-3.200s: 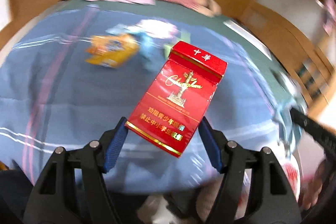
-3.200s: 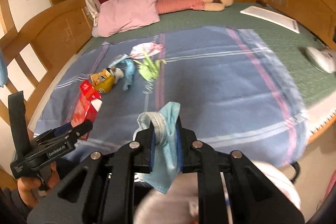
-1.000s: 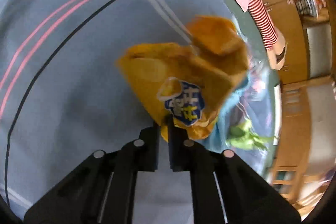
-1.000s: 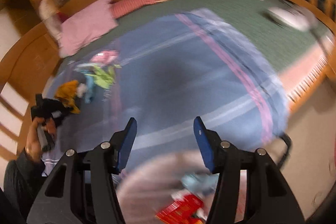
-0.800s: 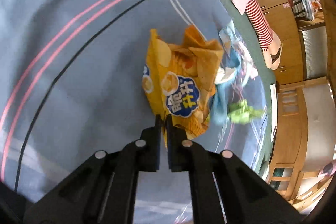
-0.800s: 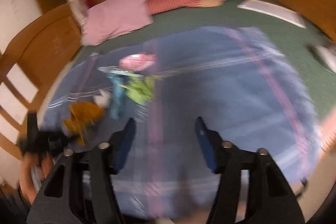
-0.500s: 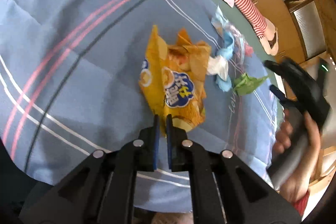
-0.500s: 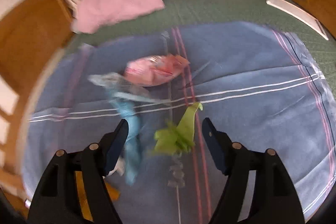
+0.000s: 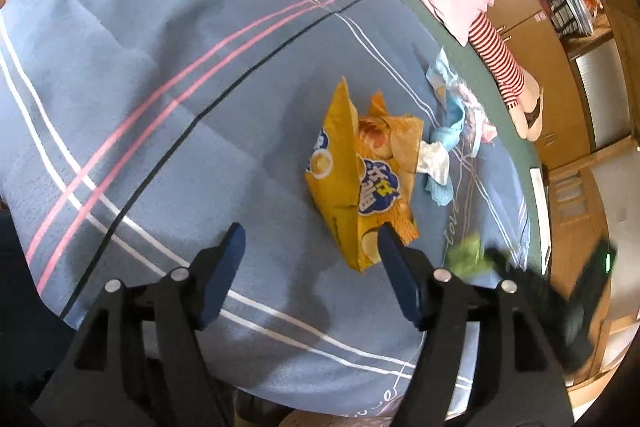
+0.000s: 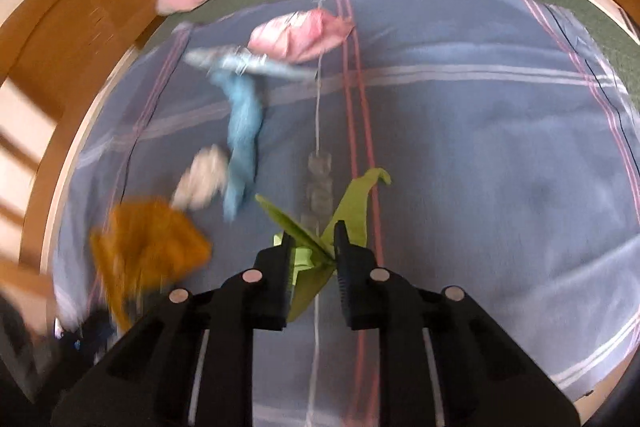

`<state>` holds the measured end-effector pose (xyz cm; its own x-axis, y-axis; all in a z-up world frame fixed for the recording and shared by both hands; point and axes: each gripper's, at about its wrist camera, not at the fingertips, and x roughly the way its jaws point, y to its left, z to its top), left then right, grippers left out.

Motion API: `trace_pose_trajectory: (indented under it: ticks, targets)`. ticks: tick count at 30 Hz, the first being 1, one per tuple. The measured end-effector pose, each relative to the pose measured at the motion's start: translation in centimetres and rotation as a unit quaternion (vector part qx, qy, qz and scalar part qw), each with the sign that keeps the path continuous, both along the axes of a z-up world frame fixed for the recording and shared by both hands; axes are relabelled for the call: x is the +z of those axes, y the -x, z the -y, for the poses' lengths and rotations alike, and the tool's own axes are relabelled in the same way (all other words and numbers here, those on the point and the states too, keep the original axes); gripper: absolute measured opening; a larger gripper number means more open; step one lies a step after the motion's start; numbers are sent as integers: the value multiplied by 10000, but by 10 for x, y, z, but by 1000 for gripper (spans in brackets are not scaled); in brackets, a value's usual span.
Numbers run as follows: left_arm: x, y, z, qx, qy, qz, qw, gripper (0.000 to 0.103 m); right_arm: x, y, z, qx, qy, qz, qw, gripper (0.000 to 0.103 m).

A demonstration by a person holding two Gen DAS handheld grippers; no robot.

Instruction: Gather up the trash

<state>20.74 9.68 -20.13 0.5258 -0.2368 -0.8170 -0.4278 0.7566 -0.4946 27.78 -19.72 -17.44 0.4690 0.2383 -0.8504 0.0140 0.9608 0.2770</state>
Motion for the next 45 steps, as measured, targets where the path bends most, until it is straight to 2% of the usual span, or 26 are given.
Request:
trace_pose_trajectory:
  ticks: [5,6,8,10,15,22,24,27,30,33,34,35,42,45]
  targets:
    - [3,2,2,-20,-87,49,9999,69,8,50,10,253,-153,113,9995,22]
    - [4,3,2,-4,-100,61,9999,69,9,55,13,212,-156,116,9996,25]
    - [5,3,2,34,-158,81,9998,71,9,64,21,36,-142,111,9998,38]
    - [5,3,3,27,-225,69,9997,72,10,69,31,-166,-178,89,9997,42]
    - [7,1,7,-70,-317,91,9994,75,13,77,40,-382,-263,88,9989,45]
    - [8,3,-1,230,-270,162,9992,80,14,78,35,-449,-417,196,9979,49]
    - [6,2,-1,269,-274,128,9992,81,8,72,26,-419,-309,89,9986,49]
    - [5,1,-4,356,-270,78,9990,82,-11,63,3,-291,121,-303,9990,49]
    - [5,2,-12,566,-268,82,9980,82,-27,63,-13,-187,269,-481,9983,49]
    - [7,3,-13,672,-407,105,9969,84,-26,68,-23,-90,582,-258,9979,46]
    - [9,2,-11,618,-499,123,9968,85,-24,70,-25,-54,667,-196,9976,32]
    - [11,1,-8,561,-620,133,9964,85,-22,71,-27,-5,735,-154,9972,28]
    - [25,0,6,319,-1274,356,9907,87,2,87,-27,62,925,320,9952,27]
    - [31,-1,15,155,-1590,477,9860,87,8,92,-25,66,873,374,9955,27]
